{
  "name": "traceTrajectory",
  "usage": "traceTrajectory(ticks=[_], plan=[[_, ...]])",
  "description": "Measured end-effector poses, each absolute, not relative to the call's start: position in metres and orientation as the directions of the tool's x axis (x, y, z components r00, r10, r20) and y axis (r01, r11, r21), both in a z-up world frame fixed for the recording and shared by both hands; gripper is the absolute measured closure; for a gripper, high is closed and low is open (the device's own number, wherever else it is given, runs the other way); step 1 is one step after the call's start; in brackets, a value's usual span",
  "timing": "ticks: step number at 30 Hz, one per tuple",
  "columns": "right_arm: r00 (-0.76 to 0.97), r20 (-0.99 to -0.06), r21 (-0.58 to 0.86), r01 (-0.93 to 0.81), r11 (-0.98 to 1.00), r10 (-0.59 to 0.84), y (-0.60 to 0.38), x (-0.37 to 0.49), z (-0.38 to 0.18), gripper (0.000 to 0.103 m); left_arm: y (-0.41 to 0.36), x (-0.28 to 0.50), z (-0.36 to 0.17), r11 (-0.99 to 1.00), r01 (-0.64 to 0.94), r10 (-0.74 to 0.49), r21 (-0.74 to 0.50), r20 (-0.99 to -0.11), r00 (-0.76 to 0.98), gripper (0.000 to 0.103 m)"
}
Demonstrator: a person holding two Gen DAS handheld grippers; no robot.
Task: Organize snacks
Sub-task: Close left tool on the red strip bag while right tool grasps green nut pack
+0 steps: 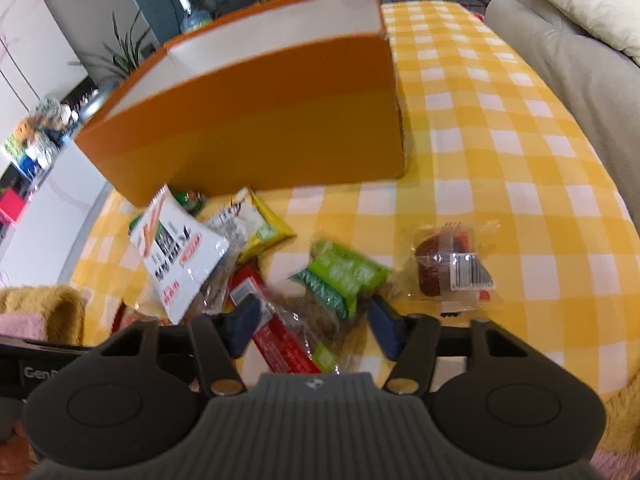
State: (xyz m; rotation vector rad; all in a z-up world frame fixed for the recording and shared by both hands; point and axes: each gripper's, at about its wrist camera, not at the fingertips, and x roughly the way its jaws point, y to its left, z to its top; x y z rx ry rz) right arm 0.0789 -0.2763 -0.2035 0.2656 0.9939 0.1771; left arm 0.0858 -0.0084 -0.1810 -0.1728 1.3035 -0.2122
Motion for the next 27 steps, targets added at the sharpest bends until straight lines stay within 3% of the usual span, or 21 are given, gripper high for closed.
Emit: traceTrajectory(ticks=[3,12,27], plan=[[0.523,-0.811,0.29,-0.029,0.957,0.262,-0.275,0.079,-0.207,0.067,-0.009,0.086,-0.182,0.968,0.058,-0.251,-0.245,-0.934,0.253,0.044],[0.537,-0.806,0.259,-0.06,0.964,0.25,-0.273,0.074,-0.202,0.072,-0.008,0.081,-0.173,0.969,0.066,-0.249,-0.24,-0.927,0.281,0.055],[0.587,-0.776,0.164,-0.165,0.973,0.231,-0.264,0.042,-0.167,0.073,0.0,0.058,-0.133,0.968,0.087,-0.249,-0.234,-0.906,0.343,0.055]])
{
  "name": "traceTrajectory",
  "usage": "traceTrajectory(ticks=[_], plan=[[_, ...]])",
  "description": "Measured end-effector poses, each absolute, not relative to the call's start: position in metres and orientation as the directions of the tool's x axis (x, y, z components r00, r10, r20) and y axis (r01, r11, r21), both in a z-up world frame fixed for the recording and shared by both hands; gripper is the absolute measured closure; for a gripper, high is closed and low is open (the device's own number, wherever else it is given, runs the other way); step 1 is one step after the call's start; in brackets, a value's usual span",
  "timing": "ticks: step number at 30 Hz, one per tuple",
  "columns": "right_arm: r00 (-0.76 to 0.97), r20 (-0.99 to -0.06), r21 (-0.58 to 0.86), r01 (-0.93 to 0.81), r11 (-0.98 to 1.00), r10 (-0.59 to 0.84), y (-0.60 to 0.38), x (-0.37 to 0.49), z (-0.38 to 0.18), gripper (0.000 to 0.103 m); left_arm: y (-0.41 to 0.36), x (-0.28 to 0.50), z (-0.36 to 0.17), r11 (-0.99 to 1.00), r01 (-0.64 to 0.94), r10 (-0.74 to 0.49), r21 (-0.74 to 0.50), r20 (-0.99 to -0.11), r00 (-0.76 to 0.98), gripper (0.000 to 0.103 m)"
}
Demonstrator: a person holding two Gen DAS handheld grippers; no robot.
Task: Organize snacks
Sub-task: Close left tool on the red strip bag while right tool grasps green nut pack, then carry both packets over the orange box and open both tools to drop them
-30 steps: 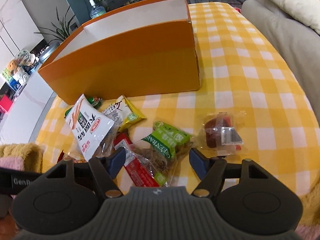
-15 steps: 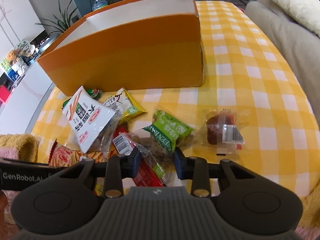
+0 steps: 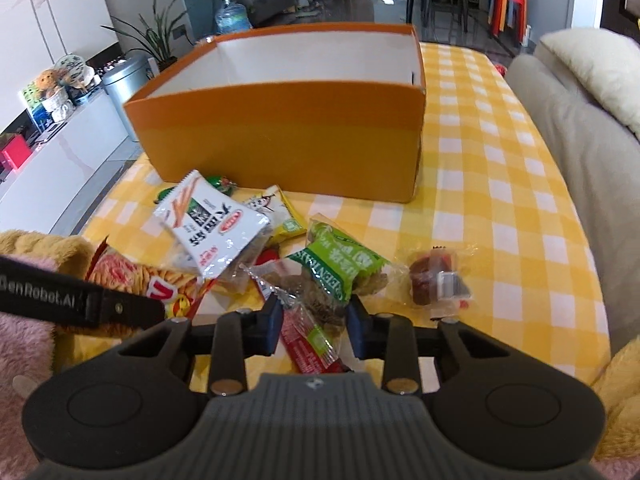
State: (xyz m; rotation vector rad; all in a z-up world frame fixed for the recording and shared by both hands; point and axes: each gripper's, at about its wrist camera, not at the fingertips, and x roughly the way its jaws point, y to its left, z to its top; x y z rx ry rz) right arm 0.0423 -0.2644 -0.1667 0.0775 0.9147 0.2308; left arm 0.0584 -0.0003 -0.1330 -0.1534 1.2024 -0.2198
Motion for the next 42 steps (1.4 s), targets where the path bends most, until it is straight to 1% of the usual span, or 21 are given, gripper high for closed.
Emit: traceTrajectory(ticks=[12,25,34,42], plan=[[0.639,-0.726,0.182,-0.178,0.967,0.255,-0.269,0.016,-0.132,0.073,0.0,0.054,-0.085,0.965,0.117,-0.261,-0.233,-0.846,0.465,0.055],[0.755,-0.605,0.162,-0.196,0.967,0.254,-0.273,0.004,-0.074,0.073,-0.003,0.073,-0.036,0.961,0.169,-0.277,-0.219,-0.763,0.584,0.055],[0.803,-0.544,0.14,-0.199,0.97,0.243,-0.281,0.032,-0.04,0.073,-0.012,0.105,-0.005,0.96,0.212,-0.28,-0.186,-0.701,0.656,0.055],[0.817,-0.524,0.108,-0.218,0.97,0.242,-0.277,0.081,-0.026,0.073,-0.02,0.142,-0.001,0.969,0.217,-0.24,-0.122,-0.69,0.683,0.055]])
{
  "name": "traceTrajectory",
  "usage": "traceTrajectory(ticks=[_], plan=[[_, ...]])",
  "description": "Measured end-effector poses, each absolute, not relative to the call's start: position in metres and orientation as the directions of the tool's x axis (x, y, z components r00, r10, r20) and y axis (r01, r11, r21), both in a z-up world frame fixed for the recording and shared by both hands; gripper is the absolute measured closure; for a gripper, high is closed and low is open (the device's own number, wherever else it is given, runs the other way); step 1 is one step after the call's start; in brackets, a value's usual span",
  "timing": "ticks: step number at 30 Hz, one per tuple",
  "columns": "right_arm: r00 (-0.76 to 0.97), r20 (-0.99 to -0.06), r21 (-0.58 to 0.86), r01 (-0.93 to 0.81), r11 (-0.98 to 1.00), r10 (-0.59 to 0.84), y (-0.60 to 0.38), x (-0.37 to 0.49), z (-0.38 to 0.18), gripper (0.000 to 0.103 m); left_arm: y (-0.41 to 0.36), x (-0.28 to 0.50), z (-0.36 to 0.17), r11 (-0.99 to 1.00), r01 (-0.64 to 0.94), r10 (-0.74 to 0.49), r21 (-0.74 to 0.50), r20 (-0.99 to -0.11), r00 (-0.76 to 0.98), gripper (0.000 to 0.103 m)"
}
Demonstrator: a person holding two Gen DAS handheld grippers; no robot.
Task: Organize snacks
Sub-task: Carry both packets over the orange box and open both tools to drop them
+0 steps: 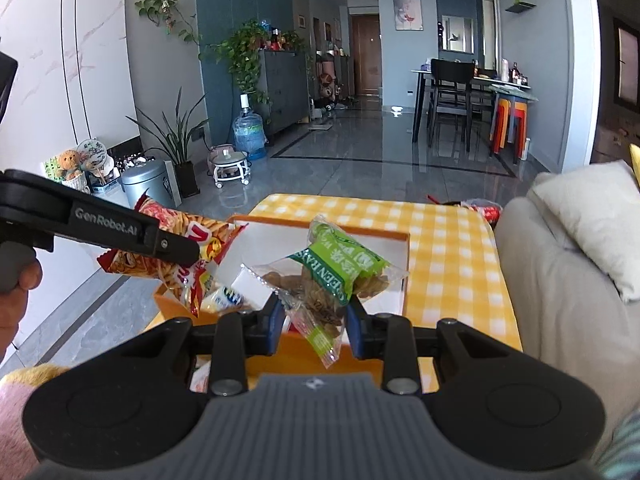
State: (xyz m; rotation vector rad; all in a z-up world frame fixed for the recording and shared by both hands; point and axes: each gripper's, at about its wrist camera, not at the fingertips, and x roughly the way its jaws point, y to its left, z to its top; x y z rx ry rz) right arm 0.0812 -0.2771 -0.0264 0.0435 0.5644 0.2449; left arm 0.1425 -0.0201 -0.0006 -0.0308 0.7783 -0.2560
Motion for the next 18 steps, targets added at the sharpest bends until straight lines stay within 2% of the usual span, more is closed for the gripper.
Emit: traceTrajectory(ticks=[8,18], plan=[[0.743,-0.618,0.131,-0.226,0.965,0.257,-0.265,0.15,-0.028,0.073,-0.021,0.191,-0.01,0.981,0.183,-0.17,-0.058,-0.71,0.683,0.055],[0.549,-0.789,0.109,-0.314,0.943,0.274,-0.242,0.235,-0.057,0.073,-0.024,0.241,-0.046,0.979,0.191,-0.165,-0.071,-0.828,0.536,0.055]])
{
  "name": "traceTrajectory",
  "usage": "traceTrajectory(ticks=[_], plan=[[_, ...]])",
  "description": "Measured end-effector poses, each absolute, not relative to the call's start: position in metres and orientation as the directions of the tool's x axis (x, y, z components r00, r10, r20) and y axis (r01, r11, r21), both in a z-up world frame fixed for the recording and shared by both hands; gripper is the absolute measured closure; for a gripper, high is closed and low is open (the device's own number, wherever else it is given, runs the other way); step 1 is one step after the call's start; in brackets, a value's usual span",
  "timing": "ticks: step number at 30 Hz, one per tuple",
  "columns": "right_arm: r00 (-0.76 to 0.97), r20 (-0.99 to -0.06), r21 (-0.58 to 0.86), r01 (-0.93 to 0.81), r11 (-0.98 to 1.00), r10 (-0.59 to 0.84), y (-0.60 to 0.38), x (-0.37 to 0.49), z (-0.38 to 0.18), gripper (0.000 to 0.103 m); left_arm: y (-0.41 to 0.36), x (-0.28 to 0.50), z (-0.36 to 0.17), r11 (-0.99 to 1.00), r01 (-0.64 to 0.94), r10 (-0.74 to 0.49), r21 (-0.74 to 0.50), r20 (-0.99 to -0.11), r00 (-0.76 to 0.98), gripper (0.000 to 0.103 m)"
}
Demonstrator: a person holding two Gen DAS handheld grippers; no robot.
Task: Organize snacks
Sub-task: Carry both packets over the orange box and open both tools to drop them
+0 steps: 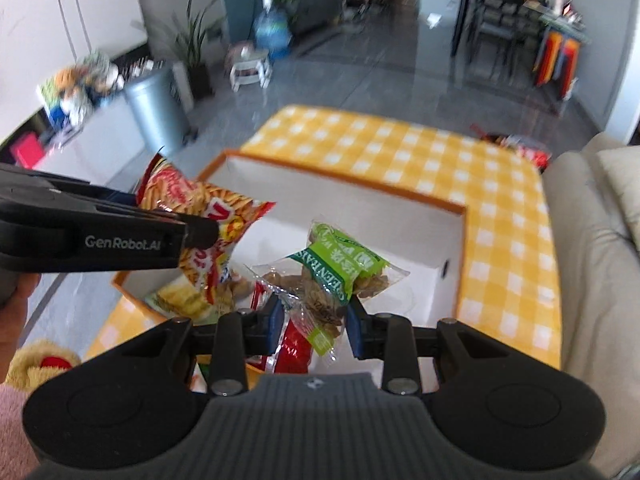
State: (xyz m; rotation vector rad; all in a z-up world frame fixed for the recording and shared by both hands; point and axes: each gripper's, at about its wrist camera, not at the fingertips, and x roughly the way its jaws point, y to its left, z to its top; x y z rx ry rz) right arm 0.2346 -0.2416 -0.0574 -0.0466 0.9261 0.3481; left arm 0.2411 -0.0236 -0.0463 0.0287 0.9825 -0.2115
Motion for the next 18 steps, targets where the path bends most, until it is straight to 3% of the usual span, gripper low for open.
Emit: traceTrajectory(ticks=[10,18], plan=[[0.297,-0.908,0.2,-0.314,0.928,0.295,-0.238,0.29,-0.104,0.073,-0.025,0.27,-0.086,0.98,0.195,-0.121,-0.043,-0.905,0.408,0.055],[0.228,-0.941,0.175,-0.311,0.934,0.252,-0.226,0.306,-0.126,0.073,-0.031,0.274,-0.106,0.977,0.215,-0.085,-0.005,-0.927,0.365,0.055]])
